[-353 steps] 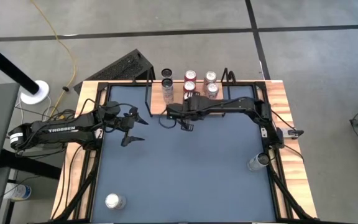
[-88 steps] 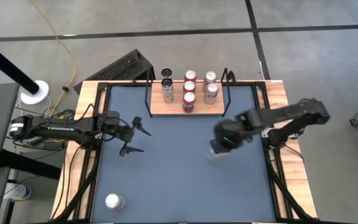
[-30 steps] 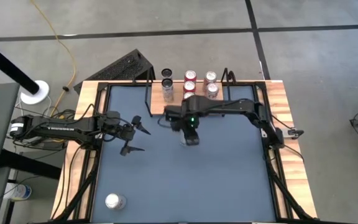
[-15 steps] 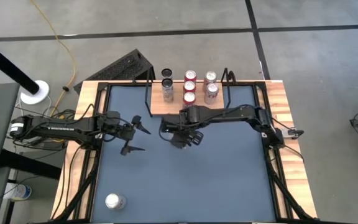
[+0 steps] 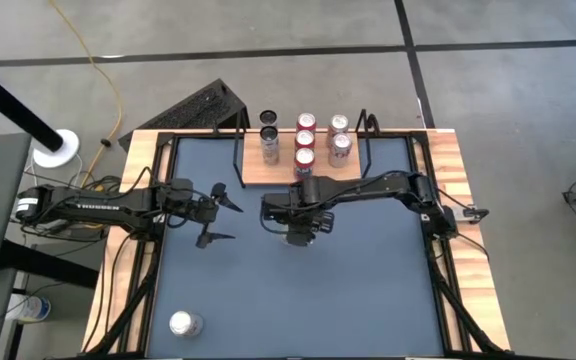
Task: Place canned beverage on shelf
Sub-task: Put the black soda can on the shelf aligned with the other black soda can
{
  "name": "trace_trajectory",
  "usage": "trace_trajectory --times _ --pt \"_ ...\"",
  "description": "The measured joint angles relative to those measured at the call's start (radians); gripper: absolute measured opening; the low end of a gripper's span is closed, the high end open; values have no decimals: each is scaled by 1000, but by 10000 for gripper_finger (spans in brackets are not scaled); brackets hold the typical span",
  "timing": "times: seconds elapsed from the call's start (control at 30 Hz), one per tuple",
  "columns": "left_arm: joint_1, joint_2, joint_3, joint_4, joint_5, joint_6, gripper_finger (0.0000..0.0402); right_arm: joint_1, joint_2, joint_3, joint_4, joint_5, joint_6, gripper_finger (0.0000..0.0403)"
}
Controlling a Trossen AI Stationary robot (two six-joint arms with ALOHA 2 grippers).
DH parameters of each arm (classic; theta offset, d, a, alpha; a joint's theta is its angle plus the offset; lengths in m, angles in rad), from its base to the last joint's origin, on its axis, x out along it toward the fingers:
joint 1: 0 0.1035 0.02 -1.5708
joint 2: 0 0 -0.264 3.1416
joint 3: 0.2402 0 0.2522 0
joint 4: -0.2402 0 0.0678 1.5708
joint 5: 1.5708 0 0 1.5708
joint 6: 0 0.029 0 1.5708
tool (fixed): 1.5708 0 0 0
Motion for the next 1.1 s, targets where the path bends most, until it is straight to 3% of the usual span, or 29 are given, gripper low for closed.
trace_trajectory --times 0.37,1.1 --pt "0 0 0 3 -1 8 364 40 1 -3 25 66 132 276" --pt "0 0 0 21 -1 -42 364 41 2 -3 118 225 172 322"
